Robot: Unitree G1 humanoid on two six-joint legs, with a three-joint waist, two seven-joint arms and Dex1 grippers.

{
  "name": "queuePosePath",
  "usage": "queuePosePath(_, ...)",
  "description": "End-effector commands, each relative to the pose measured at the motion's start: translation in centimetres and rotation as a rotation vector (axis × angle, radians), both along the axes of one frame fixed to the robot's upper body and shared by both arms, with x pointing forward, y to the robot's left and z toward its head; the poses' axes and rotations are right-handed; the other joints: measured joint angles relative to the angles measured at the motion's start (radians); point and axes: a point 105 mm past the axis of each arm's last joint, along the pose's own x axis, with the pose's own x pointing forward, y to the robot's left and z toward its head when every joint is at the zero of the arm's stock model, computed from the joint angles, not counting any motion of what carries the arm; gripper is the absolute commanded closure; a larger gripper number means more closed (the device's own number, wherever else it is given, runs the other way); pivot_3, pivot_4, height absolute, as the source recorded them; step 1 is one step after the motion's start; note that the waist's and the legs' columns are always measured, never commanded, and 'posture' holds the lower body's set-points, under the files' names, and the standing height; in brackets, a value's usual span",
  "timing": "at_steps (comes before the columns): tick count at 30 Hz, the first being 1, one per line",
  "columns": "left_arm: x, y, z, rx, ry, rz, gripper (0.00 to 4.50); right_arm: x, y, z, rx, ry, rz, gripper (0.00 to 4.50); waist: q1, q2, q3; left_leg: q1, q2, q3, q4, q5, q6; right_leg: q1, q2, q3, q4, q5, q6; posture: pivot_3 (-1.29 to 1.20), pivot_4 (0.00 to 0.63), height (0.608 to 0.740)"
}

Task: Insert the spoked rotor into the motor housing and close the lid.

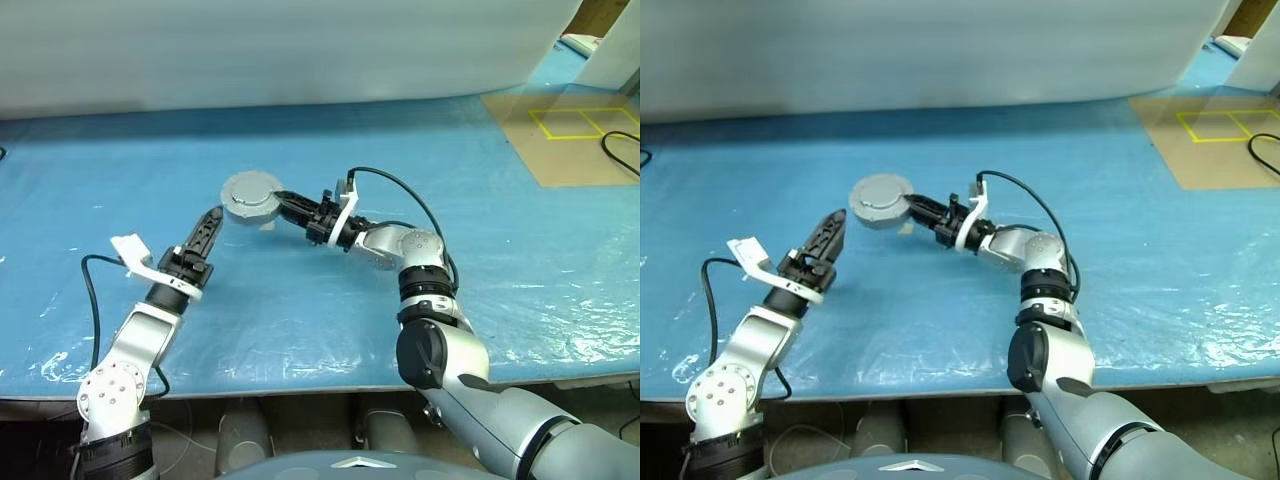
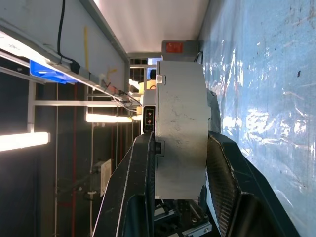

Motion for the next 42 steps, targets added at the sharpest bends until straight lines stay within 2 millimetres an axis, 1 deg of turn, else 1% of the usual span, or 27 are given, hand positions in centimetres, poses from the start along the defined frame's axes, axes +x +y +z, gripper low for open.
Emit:
queuePosePath(1, 0.3, -0.6, 0.4, -0.021, -0.008, -0.034, 0.06, -1.4, 2.2, 2.6, 0.126, -0.068, 0.074, 3.4, -0.001, 0.0, 0.0, 0.0, 0.0, 0.0, 0.0, 0.0, 0.0, 0.0, 0.0, 0.0, 0.0, 0.0, 0.0, 0.0, 0.15, 0.74)
queuePosePath(5, 0.5, -1.1, -0.3, -0.006, 0.017, -0.056, 0.06, -2.2, 2.5, 2.7, 0.124, -0.092, 0.113, 3.4, -0.001, 0.0, 0.0, 0.0, 0.0, 0.0, 0.0, 0.0, 0.0, 0.0, 0.0, 0.0, 0.0, 0.0, 0.0, 0.0, 0.15, 0.74)
queuePosePath(9, 0.8, -1.0, -0.6, -0.007, 0.031, -0.048, 0.06, -2.9, 2.7, 2.8, 0.123, -0.108, 0.145, 3.4, 0.0, 0.0, 0.0, 0.0, 0.0, -0.001, 0.0, 0.0, 0.0, 0.0, 0.0, 0.0, 0.0, 0.0, 0.001, 0.0, 0.15, 0.74)
queuePosePath(13, 1.1, -1.1, -0.2, -0.032, 0.014, -0.051, 0.06, -3.6, 2.9, 2.9, 0.125, -0.126, 0.176, 3.4, 0.004, 0.0, 0.0, 0.0, 0.0, -0.001, 0.002, 0.0, 0.0, 0.001, 0.0, 0.0, 0.001, 0.001, 0.001, 0.0, 0.15, 0.74)
queuePosePath(16, 1.4, -0.9, -0.3, -0.036, 0.018, -0.043, 0.68, -3.7, 3.1, 2.8, 0.114, -0.132, 0.181, 3.4, 0.004, 0.0, 0.0, 0.0, 0.0, -0.001, 0.003, 0.0, 0.0, 0.001, 0.0, 0.0, 0.001, 0.001, 0.002, 0.0, 0.15, 0.74)
queuePosePath(18, 1.3, -1.0, -0.6, -0.035, 0.027, -0.061, 1.36, -3.8, 3.2, 2.6, 0.106, -0.133, 0.185, 3.4, 0.004, 0.0, 0.0, 0.0, 0.0, -0.002, 0.003, 0.0, 0.0, 0.001, 0.0, 0.0, 0.001, 0.001, 0.002, 0.0, 0.15, 0.74)
queuePosePath(19, 1.1, -1.3, -0.5, -0.035, 0.022, -0.08, 1.61, -3.9, 3.2, 2.6, 0.104, -0.134, 0.187, 3.4, 0.004, -0.001, 0.0, 0.0, 0.0, -0.002, 0.004, 0.0, 0.0, 0.001, 0.0, 0.0, 0.002, 0.001, 0.002, 0.0, 0.15, 0.74)
queuePosePath(20, 1.0, -1.5, -0.4, -0.038, 0.015, -0.096, 1.67, -3.9, 3.2, 2.5, 0.103, -0.135, 0.189, 3.4, 0.004, -0.001, 0.0, -0.001, 0.0, -0.002, 0.004, 0.0, 0.0, 0.001, 0.0, 0.0, 0.002, 0.001, 0.002, 0.0, 0.15, 0.74)
queuePosePath(27, 0.3, -2.2, 0.7, -0.063, -0.039, -0.153, 1.74, -4.1, 3.3, 2.4, 0.101, -0.138, 0.19, 3.4, 0.01, -0.001, 0.0, -0.001, 0.0, -0.002, 0.004, 0.0, 0.0, 0.001, 0.0, 0.0, 0.002, 0.001, 0.002, 0.0, 0.15, 0.74)
queuePosePath(33, 0.2, -2.6, 1.5, -0.163, -0.056, -0.176, 1.79, -3.7, 3.5, 2.6, 0.128, -0.116, 0.163, 3.4, 0.016, -0.001, 0.0, -0.001, 0.0, -0.002, 0.004, 0.0, 0.0, 0.001, 0.0, 0.0, 0.002, 0.001, 0.002, 0.0, 0.15, 0.74)
queuePosePath(36, 0.3, -2.8, 1.5, -0.194, -0.049, -0.176, 1.79, -3.5, 3.7, 2.5, 0.105, -0.123, 0.153, 3.4, 0.016, -0.001, 0.0, -0.001, 0.0, -0.002, 0.004, 0.0, 0.0, 0.001, 0.0, 0.0, 0.002, 0.001, 0.002, 0.0, 0.15, 0.74)
queuePosePath(37, 0.4, -2.8, 1.3, -0.206, -0.04, -0.16, 1.79, -3.3, 3.8, 2.3, 0.09, -0.117, 0.144, 2.67, 0.017, -0.001, 0.0, -0.001, 0.0, -0.002, 0.004, 0.0, 0.0, 0.001, 0.0, 0.0, 0.002, 0.001, 0.002, 0.0, 0.15, 0.74)
queuePosePath(38, 0.7, -2.6, 1.0, -0.221, -0.029, -0.136, 1.79, -3.2, 3.9, 2.1, 0.08, -0.113, 0.136, 2.48, 0.017, -0.001, 0.0, -0.001, 0.0, -0.002, 0.005, 0.0, 0.0, 0.002, 0.0, 0.0, 0.002, 0.001, 0.002, 0.0, 0.15, 0.74)
queuePosePath(39, 1.1, -2.1, 0.5, -0.25, -0.002, -0.089, 1.79, -3.1, 3.9, 1.9, 0.071, -0.11, 0.129, 2.19, 0.017, -0.001, 0.0, -0.001, 0.0, -0.002, 0.005, 0.0, 0.0, 0.002, -0.001, 0.0, 0.002, 0.001, 0.002, 0.0, 0.15, 0.74)
queuePosePath(40, 1.4, -1.6, 0.1, -0.272, 0.018, -0.049, 1.79, -2.9, 3.8, 1.9, 0.065, -0.109, 0.123, 1.79, 0.017, -0.001, 0.0, -0.001, -0.001, -0.002, 0.005, 0.0, 0.0, 0.002, -0.001, 0.0, 0.002, 0.001, 0.002, 0.0, 0.15, 0.74)
queuePosePath(42, 1.7, -1.1, -0.5, -0.292, 0.043, -0.014, 1.79, -2.7, 3.7, 1.9, 0.072, -0.104, 0.115, 1.18, 0.016, -0.001, 0.0, -0.001, 0.0, -0.002, 0.005, 0.0, 0.0, 0.002, -0.001, 0.0, 0.002, 0.001, 0.002, 0.0, 0.15, 0.74)
